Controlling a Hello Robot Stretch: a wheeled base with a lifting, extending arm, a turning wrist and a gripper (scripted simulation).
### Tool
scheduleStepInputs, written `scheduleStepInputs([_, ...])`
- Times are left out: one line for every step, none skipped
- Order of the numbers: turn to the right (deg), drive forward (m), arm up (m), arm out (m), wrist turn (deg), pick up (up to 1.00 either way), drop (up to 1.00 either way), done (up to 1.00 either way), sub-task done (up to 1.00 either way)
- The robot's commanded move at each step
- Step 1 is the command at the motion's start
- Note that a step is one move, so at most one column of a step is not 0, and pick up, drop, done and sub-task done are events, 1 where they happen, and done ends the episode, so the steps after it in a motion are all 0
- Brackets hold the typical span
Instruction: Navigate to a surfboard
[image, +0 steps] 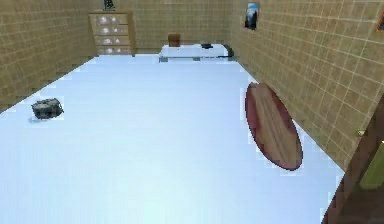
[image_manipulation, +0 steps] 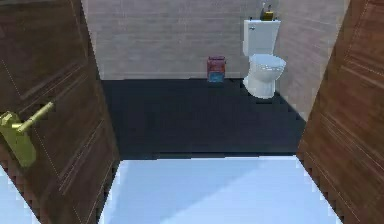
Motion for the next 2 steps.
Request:
scheduleStepInputs([0.0,0.85,0.00,0.00,0.0,0.00,0.00,0.00,0.00])
scheduleStepInputs([3.0,0.00,0.00,0.00,0.0,0.00,0.00,0.00,0.00])
